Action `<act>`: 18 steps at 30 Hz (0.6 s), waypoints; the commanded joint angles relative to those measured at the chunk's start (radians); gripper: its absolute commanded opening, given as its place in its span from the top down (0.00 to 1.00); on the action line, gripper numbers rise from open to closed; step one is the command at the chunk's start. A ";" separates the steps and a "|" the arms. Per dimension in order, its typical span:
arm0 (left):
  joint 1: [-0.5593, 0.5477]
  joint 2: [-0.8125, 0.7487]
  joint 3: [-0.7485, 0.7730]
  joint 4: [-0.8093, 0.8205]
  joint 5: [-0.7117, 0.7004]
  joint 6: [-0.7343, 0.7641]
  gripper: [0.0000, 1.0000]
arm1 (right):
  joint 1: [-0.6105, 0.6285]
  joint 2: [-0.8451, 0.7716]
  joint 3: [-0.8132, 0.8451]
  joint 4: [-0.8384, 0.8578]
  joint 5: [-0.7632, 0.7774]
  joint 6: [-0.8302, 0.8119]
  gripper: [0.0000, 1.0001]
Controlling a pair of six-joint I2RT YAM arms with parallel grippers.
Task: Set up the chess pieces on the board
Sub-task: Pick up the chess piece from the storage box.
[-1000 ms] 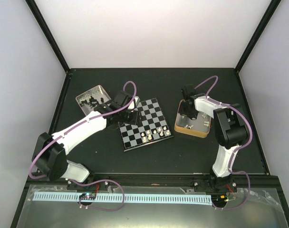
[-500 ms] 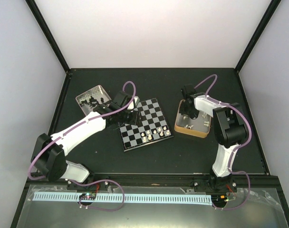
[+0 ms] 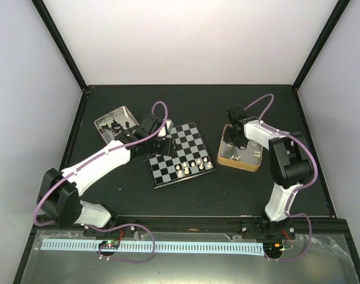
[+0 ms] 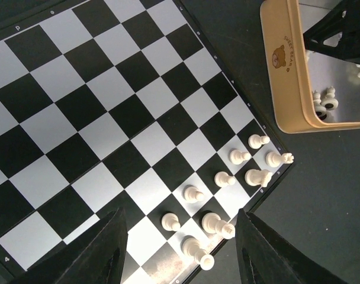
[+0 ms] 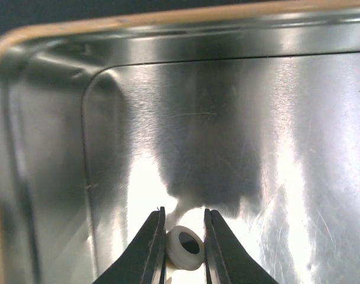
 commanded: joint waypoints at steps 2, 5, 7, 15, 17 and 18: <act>0.004 -0.042 -0.022 0.062 0.046 -0.025 0.48 | 0.001 -0.128 -0.042 0.062 -0.052 0.074 0.88; 0.002 -0.054 -0.042 0.106 0.081 -0.042 0.47 | 0.001 -0.193 -0.073 0.088 -0.098 0.108 0.88; 0.000 -0.063 -0.057 0.137 0.098 -0.052 0.46 | 0.002 -0.237 -0.093 0.102 -0.159 0.136 0.87; -0.013 -0.178 -0.168 0.306 0.114 -0.078 0.38 | 0.063 -0.429 -0.180 0.224 -0.455 0.337 0.88; -0.020 -0.211 -0.201 0.348 0.107 -0.081 0.34 | 0.102 -0.438 -0.185 0.269 -0.513 0.397 0.88; -0.024 -0.228 -0.216 0.364 0.101 -0.084 0.32 | 0.126 -0.437 -0.184 0.294 -0.541 0.428 0.88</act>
